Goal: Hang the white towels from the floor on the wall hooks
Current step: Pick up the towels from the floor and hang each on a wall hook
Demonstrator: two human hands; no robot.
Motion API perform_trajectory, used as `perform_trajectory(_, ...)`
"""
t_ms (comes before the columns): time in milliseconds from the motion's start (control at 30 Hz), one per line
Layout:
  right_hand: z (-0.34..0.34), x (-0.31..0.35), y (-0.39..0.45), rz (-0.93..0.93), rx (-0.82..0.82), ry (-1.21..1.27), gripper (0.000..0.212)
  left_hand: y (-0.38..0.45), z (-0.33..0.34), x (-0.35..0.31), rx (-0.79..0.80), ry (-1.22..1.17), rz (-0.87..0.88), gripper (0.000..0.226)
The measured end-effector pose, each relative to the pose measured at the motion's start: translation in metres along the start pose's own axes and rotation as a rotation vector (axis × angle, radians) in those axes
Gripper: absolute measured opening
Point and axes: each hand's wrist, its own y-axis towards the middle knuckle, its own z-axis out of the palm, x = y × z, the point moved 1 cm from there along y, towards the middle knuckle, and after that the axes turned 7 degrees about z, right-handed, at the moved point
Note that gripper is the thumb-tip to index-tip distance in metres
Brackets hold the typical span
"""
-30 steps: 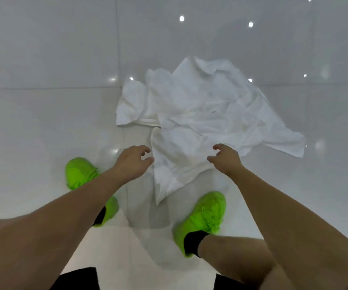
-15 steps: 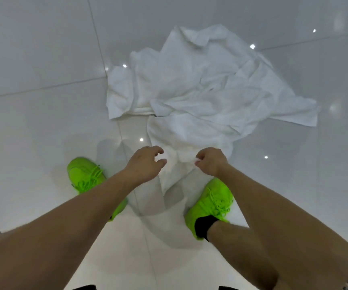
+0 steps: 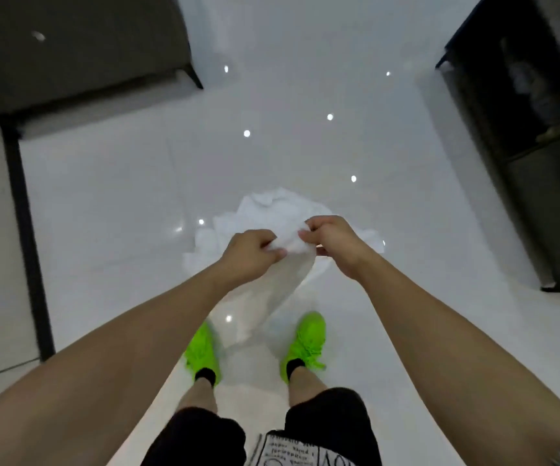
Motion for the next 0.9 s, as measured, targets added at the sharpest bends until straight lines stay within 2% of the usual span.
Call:
perform_trajectory(167, -0.06, 0.083, -0.117, -0.197, -0.284, 0.2, 0.014, -0.015, -0.089, -0.139, -0.034, 0.09, 0.295, 0.013)
perform_trajectory(367, -0.114, 0.102, -0.248, -0.437, -0.642, 0.352, 0.013, -0.046, -0.118, -0.287, -0.059, 0.183, 0.679, 0.015)
perform_trajectory(600, -0.184, 0.075, -0.379, -0.636, -1.082, 0.49, 0.012, -0.105, -0.073, -0.452, -0.022, 0.258, 1.041, 0.015)
perform_trajectory(767, -0.247, 0.041, -0.458, -0.688, -1.352, 0.479, 0.002, -0.148, -0.015, -0.557, 0.007, 0.198, 1.148, 0.013)
perform_trajectory(900, -0.279, -0.001, -0.502, -0.662, -1.55, 0.512, 0.015, -0.173, 0.048, -0.621, 0.068, 0.131, 1.149, 0.015)
